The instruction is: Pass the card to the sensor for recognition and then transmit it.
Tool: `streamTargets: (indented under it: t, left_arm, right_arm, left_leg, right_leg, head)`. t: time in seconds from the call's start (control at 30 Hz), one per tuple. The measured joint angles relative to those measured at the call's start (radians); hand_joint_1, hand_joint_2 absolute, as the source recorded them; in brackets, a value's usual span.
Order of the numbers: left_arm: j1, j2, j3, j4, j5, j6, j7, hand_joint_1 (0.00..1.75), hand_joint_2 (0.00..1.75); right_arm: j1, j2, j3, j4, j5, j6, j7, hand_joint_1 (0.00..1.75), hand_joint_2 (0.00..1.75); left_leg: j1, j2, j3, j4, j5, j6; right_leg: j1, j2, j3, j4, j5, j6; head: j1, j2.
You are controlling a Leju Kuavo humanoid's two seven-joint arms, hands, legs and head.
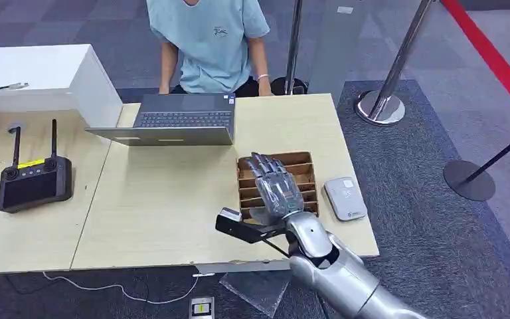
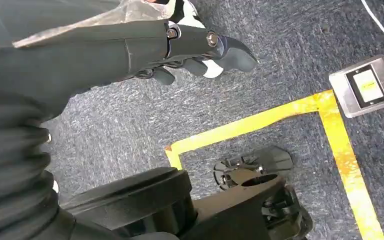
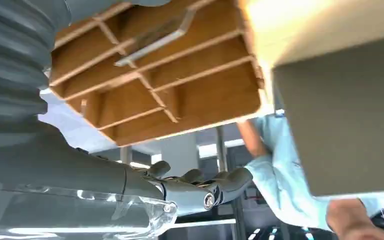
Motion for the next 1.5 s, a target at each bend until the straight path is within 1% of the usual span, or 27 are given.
streamTargets:
  t: [0.13,0.27,0.53,0.57,0.6,0.67,0.73,0.8,0.83,0.9,0.97,1.07,1.13,1.2,1.5]
  left_arm:
    - [0.000,0.000,0.000,0.000,0.000,-0.004,0.000,0.00,1.75]
    - [0.001,0.000,0.000,0.000,0.000,-0.004,0.000,0.00,1.75]
    - [0.001,0.001,0.000,0.000,0.000,-0.004,0.000,0.00,1.75]
    - [0.001,0.001,0.000,0.000,0.001,-0.004,0.000,0.00,1.75]
    - [0.002,0.001,0.000,0.000,0.001,-0.004,0.000,0.00,1.75]
    - [0.002,0.001,0.000,0.000,0.001,-0.004,0.000,0.00,1.75]
    - [0.002,0.001,0.000,0.000,0.002,-0.004,0.000,0.00,1.75]
    - [0.004,0.001,0.000,0.000,0.000,-0.004,0.001,0.00,1.75]
    - [0.005,0.001,0.000,0.000,-0.001,-0.003,0.001,0.00,1.75]
    - [0.005,0.001,0.000,0.000,-0.003,0.001,0.001,0.00,1.75]
    - [0.005,0.001,0.000,0.000,-0.004,0.004,0.001,0.00,1.75]
    - [0.005,0.000,0.000,0.000,-0.005,0.005,0.000,0.00,1.75]
    - [0.006,0.000,0.000,0.000,-0.005,0.005,0.000,0.00,1.75]
    - [0.006,0.000,0.000,0.000,-0.005,0.005,0.000,0.00,1.75]
    - [0.006,0.000,0.000,0.000,-0.005,0.005,0.004,0.00,1.75]
  right_arm:
    - [-0.023,0.035,0.013,0.054,-0.006,-0.013,-0.007,0.00,1.75]
    - [-0.033,0.052,0.019,0.088,-0.007,-0.016,-0.007,0.00,1.75]
    - [-0.046,0.071,0.032,0.142,-0.025,-0.020,-0.010,0.00,1.75]
    - [-0.048,0.072,0.034,0.148,-0.026,-0.020,-0.010,0.07,1.75]
    - [-0.050,0.072,0.035,0.154,-0.026,-0.020,-0.009,0.09,1.75]
    - [-0.049,0.071,0.037,0.159,-0.025,-0.013,0.005,0.05,1.75]
    - [-0.046,0.059,0.039,0.151,-0.024,0.011,0.024,0.07,1.75]
    - [-0.034,0.037,0.040,0.121,-0.022,0.034,0.033,0.17,1.75]
    - [-0.027,0.025,0.039,0.108,-0.022,0.043,0.034,0.30,1.75]
    - [-0.015,0.001,0.037,0.080,-0.022,0.056,0.035,0.33,1.75]
    - [-0.007,-0.019,0.033,0.059,-0.022,0.071,0.029,0.31,1.75]
    - [0.004,-0.042,0.032,0.035,-0.023,0.074,0.015,0.30,1.75]
    - [0.008,-0.052,0.032,0.024,-0.025,0.071,0.009,0.38,1.75]
    - [0.010,-0.063,0.030,0.011,-0.026,0.066,0.003,0.38,1.75]
    - [0.010,-0.077,0.023,-0.045,-0.031,0.058,0.000,0.38,1.75]
  left_leg:
    - [0.000,0.000,0.000,0.000,0.000,0.000]
    - [0.000,0.000,0.000,0.000,0.000,0.000]
    - [0.000,0.000,0.000,0.000,0.000,0.000]
    - [0.000,0.000,0.000,0.000,0.000,0.000]
    - [0.000,0.000,0.000,0.000,0.000,0.000]
    - [0.000,0.000,0.000,0.000,0.000,0.000]
    - [0.000,0.000,0.000,0.000,0.000,0.000]
    - [0.000,0.000,0.000,0.000,0.000,0.000]
    - [0.000,0.000,0.000,0.000,0.000,0.000]
    - [0.000,0.000,0.000,0.000,0.000,0.000]
    - [0.000,0.000,0.000,0.000,0.000,0.000]
    - [0.000,0.000,0.000,0.000,0.000,0.000]
    - [0.000,0.000,0.000,0.000,0.000,0.000]
    - [0.000,0.000,0.001,0.000,0.000,0.000]
    - [0.000,0.000,0.000,0.000,0.000,0.000]
  right_leg:
    - [0.000,0.000,0.000,0.000,0.000,0.000]
    - [0.000,0.000,0.000,0.000,0.000,0.000]
    - [0.000,0.000,0.000,0.000,0.000,0.000]
    - [0.000,0.000,0.000,0.000,0.000,0.000]
    - [0.000,0.000,0.000,0.000,0.000,0.000]
    - [0.000,0.000,0.000,0.000,0.000,0.000]
    - [0.000,0.000,0.000,0.000,0.000,0.000]
    - [-0.001,0.000,0.000,0.000,0.000,0.000]
    - [-0.001,0.000,0.000,0.000,0.000,0.000]
    - [-0.001,0.000,0.000,0.000,0.000,0.000]
    - [-0.001,0.000,0.000,0.000,0.000,0.000]
    - [-0.001,0.000,0.000,0.000,0.000,0.000]
    - [-0.001,0.000,0.000,0.000,0.000,0.000]
    - [-0.001,0.000,0.000,0.000,0.000,0.000]
    - [-0.001,0.000,0.000,0.000,0.000,0.000]
  head:
    - [0.000,0.000]
    - [0.000,0.000]
    - [0.000,0.000]
    - [0.000,0.000]
    - [0.000,0.000]
    - [0.000,0.000]
    - [0.000,0.000]
    - [0.000,0.000]
    - [0.000,0.000]
    - [0.000,0.000]
    - [0.000,0.000]
    - [0.000,0.000]
    - [0.000,0.000]
    - [0.000,0.000]
    - [0.000,0.000]
